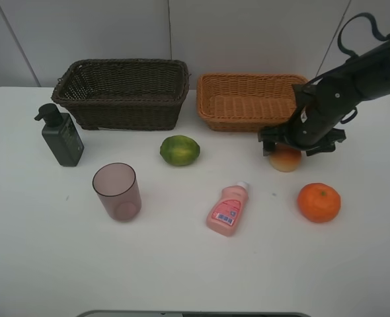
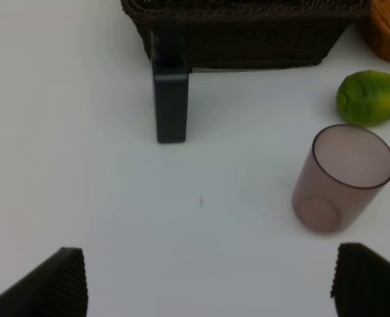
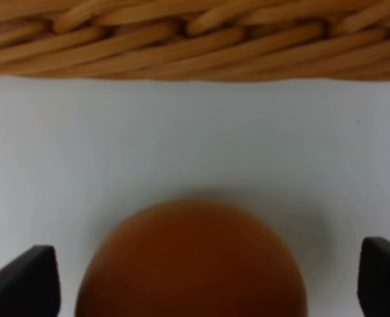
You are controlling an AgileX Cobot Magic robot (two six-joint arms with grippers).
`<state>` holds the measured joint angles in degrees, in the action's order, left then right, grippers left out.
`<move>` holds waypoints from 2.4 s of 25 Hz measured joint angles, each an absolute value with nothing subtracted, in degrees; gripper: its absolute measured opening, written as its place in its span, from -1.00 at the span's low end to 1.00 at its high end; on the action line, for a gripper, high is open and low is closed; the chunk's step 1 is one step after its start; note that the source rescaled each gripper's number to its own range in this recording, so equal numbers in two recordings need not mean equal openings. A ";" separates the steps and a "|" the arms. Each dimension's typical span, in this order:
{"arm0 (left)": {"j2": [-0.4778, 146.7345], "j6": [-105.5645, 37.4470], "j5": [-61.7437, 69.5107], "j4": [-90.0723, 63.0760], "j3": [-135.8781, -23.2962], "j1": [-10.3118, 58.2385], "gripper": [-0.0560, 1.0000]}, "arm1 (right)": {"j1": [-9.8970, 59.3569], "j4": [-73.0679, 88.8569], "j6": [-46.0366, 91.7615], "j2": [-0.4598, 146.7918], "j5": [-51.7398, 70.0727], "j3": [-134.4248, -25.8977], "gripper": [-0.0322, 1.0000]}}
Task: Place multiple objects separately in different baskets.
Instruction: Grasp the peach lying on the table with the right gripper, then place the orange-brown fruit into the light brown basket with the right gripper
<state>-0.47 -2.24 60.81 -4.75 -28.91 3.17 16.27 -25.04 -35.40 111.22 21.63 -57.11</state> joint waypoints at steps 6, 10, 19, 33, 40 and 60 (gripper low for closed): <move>-0.47 -2.24 60.81 -4.75 -28.91 3.17 0.92 | 16.27 -25.77 -37.14 112.48 20.67 -57.16 0.99; -0.47 -2.24 60.81 -4.75 -28.91 3.17 0.92 | 16.33 -26.02 -37.26 113.78 20.71 -57.16 0.99; -0.47 -2.24 60.81 -4.75 -28.91 3.17 0.92 | 16.33 -26.02 -37.26 113.78 20.77 -57.16 -0.46; -0.47 -2.24 60.81 -4.75 -28.91 3.17 0.92 | 16.33 -26.02 -37.26 113.78 20.88 -57.16 -0.46; -0.47 -2.24 60.81 -4.75 -28.91 3.17 0.92 | 16.33 -26.02 -37.26 113.78 20.89 -57.16 -0.46; -0.47 -2.24 60.81 -4.75 -28.91 3.17 0.92 | 16.61 -10.02 -11.83 104.34 51.07 -71.80 -0.46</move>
<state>-0.47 -2.24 60.81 -4.75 -28.91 3.17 16.61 -10.02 -11.83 104.34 51.07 -71.80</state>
